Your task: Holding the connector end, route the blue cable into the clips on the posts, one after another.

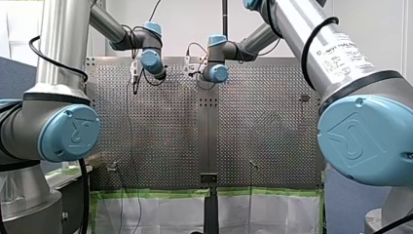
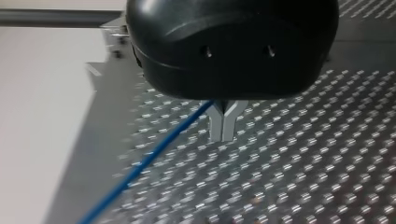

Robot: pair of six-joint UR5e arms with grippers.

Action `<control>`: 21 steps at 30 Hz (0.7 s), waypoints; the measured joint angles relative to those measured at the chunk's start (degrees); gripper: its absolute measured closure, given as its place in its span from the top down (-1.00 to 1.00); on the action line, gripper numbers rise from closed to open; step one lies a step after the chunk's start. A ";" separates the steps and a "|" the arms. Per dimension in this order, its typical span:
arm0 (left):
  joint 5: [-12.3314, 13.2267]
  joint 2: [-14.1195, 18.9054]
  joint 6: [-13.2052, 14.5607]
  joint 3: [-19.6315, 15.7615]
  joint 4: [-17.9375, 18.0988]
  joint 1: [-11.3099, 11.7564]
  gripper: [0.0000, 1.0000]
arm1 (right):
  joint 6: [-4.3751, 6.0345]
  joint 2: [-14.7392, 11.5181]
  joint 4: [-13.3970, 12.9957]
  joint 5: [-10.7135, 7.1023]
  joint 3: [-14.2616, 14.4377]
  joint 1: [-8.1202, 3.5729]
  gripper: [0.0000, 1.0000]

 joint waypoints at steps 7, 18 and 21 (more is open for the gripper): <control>-0.90 -1.66 -0.21 -0.02 -0.18 -1.20 -1.00 | 0.10 0.01 -0.19 0.34 2.67 -0.47 -1.00; -3.97 -4.92 -0.31 -0.05 -0.65 -3.75 -1.00 | -0.95 0.80 -1.38 2.38 7.78 -1.34 -1.00; -4.63 -6.19 -0.40 -0.06 -0.42 -4.49 -1.00 | -2.02 2.06 -1.97 3.02 8.45 -1.48 -1.00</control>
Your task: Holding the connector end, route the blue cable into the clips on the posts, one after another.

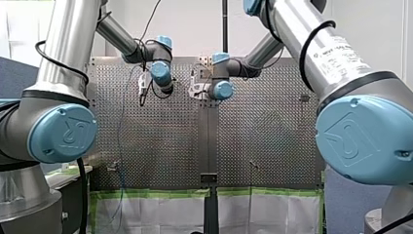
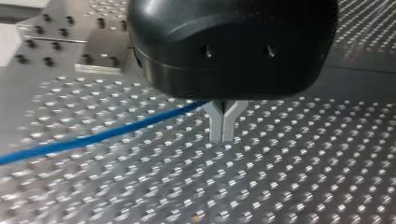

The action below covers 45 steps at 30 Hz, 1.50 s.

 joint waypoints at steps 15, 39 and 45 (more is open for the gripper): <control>-5.68 -6.19 -2.43 -0.57 4.31 -5.97 -1.00 | -1.70 6.76 -1.89 2.82 3.49 -0.82 -1.00; -7.65 -17.55 -2.58 -3.00 12.27 -11.41 -1.00 | -2.28 7.86 -12.89 2.76 14.88 -3.89 -1.00; -7.99 -21.43 -3.72 -3.02 15.26 -12.92 -1.00 | -2.57 10.15 -14.62 3.65 16.83 -3.97 -1.00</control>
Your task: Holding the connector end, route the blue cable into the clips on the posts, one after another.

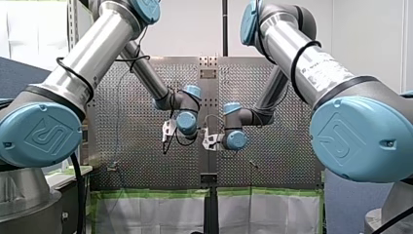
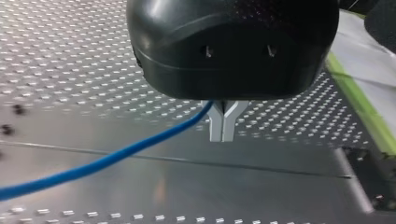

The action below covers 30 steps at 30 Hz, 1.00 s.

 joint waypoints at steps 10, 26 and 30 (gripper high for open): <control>-0.07 -6.15 -1.04 0.00 2.80 -0.98 -1.00 | 0.67 0.63 -4.87 1.02 4.68 -0.69 -1.00; 0.04 -12.36 -1.63 0.00 8.80 -4.31 -1.00 | 0.86 1.29 -11.66 2.13 12.07 -2.47 -1.00; -0.19 -14.55 -1.73 0.00 11.24 -5.68 -1.00 | 0.62 3.03 -12.40 2.38 12.57 -2.88 -1.00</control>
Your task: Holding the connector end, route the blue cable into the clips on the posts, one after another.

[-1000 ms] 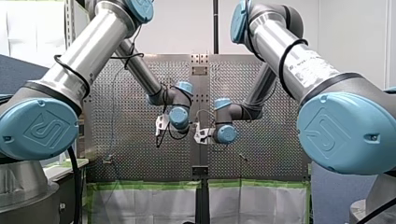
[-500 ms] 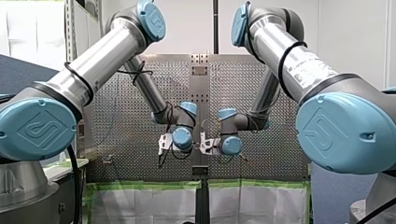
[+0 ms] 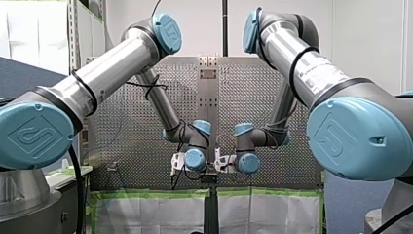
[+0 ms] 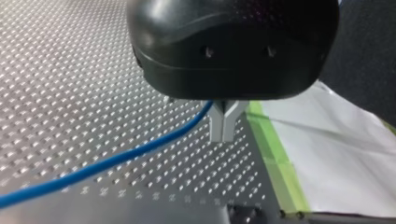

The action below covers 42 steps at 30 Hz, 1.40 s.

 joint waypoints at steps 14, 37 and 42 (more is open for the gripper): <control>0.21 -0.97 0.38 0.00 5.86 -3.20 -1.00 | 1.00 2.50 -6.04 1.31 4.01 -1.94 -1.00; 2.90 -3.42 0.10 0.75 9.77 -4.39 -1.00 | 1.06 2.30 -13.92 0.61 8.96 -6.37 -1.00; 2.43 -5.57 -0.06 3.07 7.48 -5.87 -1.00 | 1.05 1.81 -15.11 -0.08 9.68 -6.97 -1.00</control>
